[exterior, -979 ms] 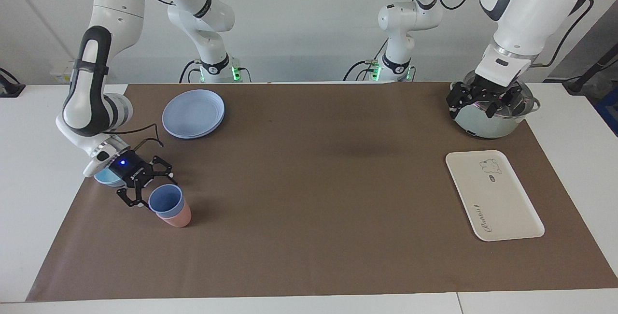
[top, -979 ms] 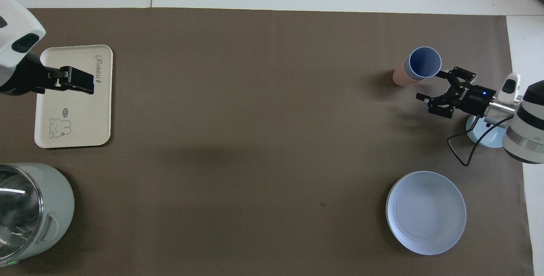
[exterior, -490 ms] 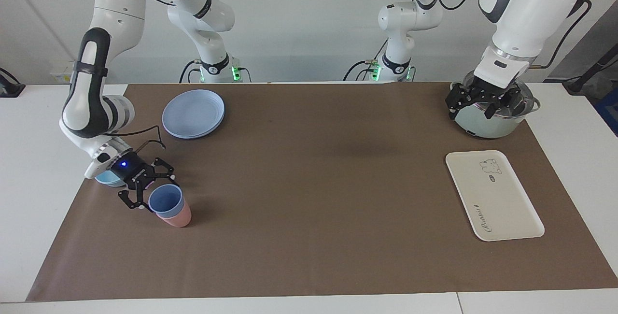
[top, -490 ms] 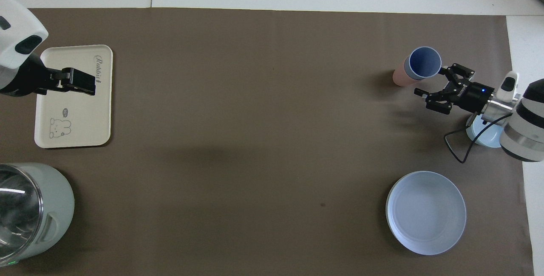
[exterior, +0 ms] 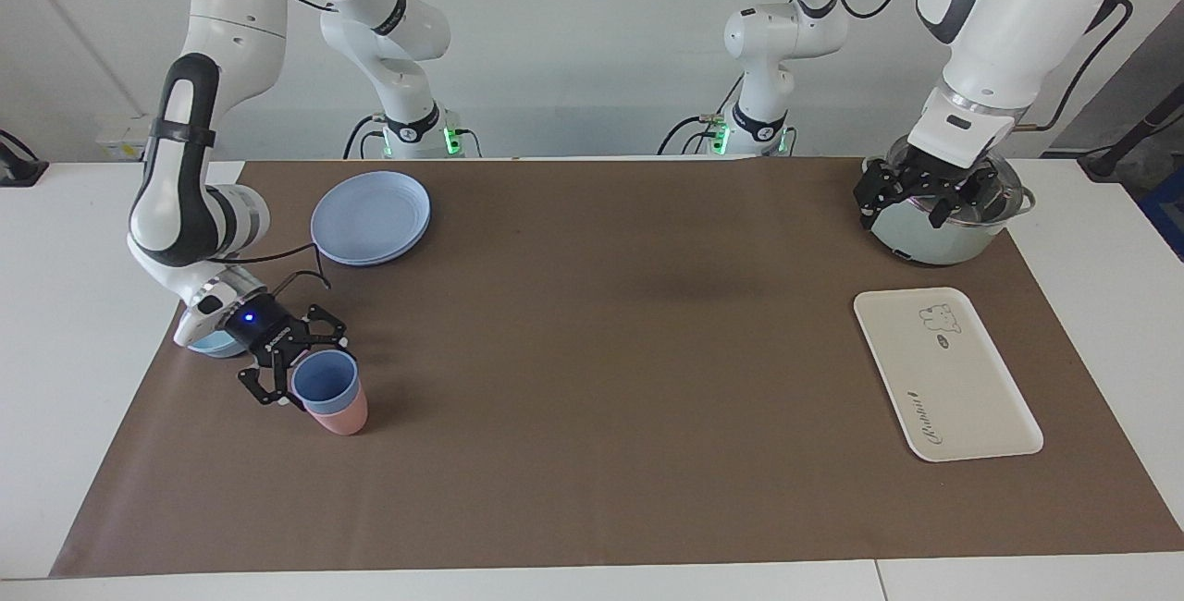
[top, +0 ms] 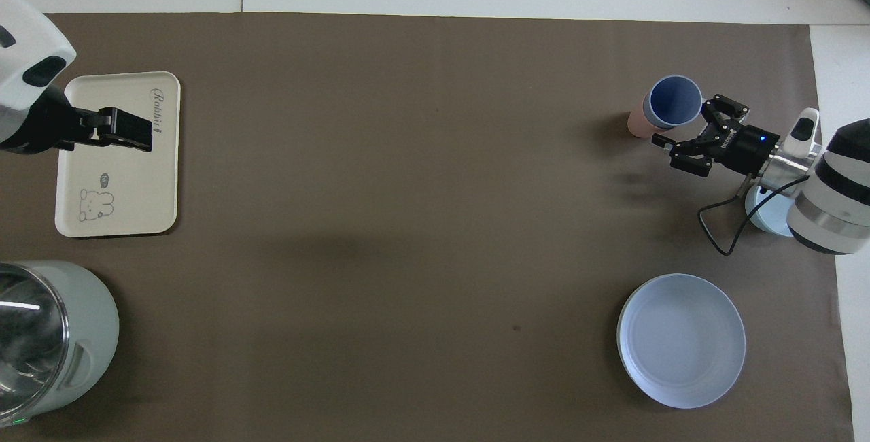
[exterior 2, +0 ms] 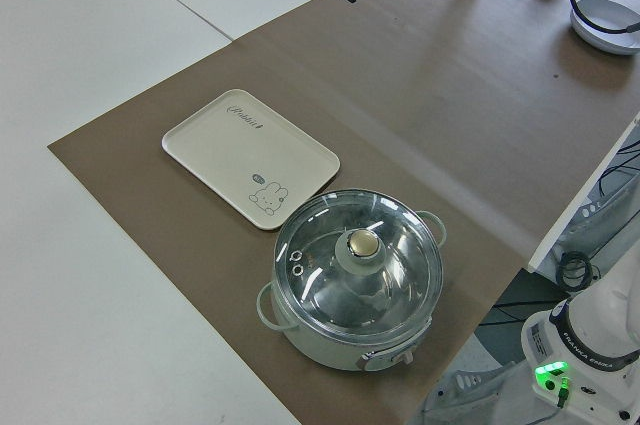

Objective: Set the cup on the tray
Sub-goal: 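Close the right gripper around the nested cups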

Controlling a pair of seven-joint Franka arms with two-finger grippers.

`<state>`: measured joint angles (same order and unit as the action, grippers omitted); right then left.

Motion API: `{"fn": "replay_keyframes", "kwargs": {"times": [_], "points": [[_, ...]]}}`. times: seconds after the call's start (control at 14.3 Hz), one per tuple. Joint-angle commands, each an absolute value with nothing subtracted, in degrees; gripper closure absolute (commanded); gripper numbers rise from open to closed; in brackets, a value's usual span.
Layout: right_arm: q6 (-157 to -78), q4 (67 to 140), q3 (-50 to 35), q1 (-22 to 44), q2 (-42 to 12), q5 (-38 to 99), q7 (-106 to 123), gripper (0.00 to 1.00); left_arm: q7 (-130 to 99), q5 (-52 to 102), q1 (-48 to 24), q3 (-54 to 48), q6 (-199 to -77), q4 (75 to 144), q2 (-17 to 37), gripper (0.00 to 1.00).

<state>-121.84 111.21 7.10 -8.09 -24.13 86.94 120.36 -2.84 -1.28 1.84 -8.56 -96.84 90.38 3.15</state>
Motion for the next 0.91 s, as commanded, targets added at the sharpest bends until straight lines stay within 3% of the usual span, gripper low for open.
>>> {"fn": "replay_keyframes", "kwargs": {"times": [0.0, 0.84], "points": [[-122.34, 110.39, 6.94, -8.26, -25.14, 88.86, 122.61, 0.0, -2.9, -1.93, 2.02, -8.17, -98.35, 93.08, 1.14, 0.0], [-123.75, 107.58, 6.86, -7.3, -27.51, 91.14, 123.22, 0.0, -3.16, -1.93, 1.85, -8.17, -99.32, 93.78, 0.88, 0.0]]}}
